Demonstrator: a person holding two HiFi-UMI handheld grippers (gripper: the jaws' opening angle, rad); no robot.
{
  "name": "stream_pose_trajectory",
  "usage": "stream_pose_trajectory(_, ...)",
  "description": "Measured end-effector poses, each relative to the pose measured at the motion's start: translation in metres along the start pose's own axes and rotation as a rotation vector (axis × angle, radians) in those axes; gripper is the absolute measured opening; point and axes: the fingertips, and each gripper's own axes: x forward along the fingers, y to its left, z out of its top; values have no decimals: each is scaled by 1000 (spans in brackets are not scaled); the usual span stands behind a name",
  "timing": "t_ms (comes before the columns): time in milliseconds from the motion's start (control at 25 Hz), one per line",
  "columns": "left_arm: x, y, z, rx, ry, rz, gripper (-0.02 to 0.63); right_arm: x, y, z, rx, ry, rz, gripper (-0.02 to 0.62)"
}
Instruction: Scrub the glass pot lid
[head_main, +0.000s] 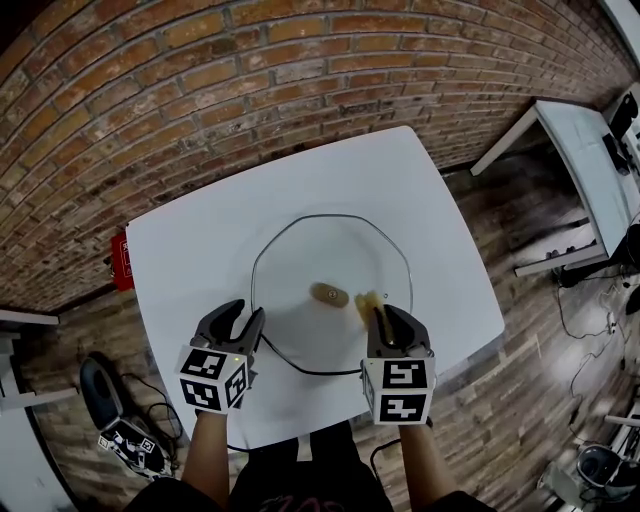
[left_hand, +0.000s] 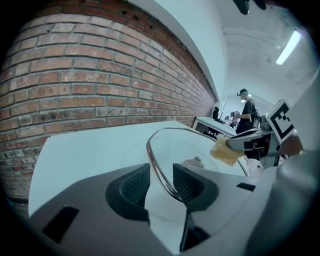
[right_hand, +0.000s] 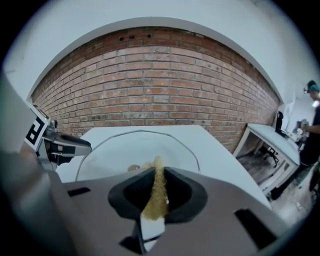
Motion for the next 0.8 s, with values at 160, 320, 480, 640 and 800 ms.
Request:
stream_pose_trajectory(160, -17, 4, 16, 15, -59, 26, 120, -13, -1, 19, 29, -92, -2, 57)
stream_pose_trajectory(320, -37, 0, 42, 40, -135, 38, 59, -37, 0, 50, 49, -232, 0, 57)
stream_pose_trajectory(480, -66, -6, 82, 87, -221, 66, 30, -71, 2, 88, 52, -368, -4, 57)
stream_pose_trajectory(640, -102, -19, 133, 163, -327, 97, 18, -108, 3, 127, 58, -467, -4, 57)
stream_pose_trajectory(800, -135, -32, 182, 207, -436, 111, 18, -146, 4, 168, 45, -577, -15, 57)
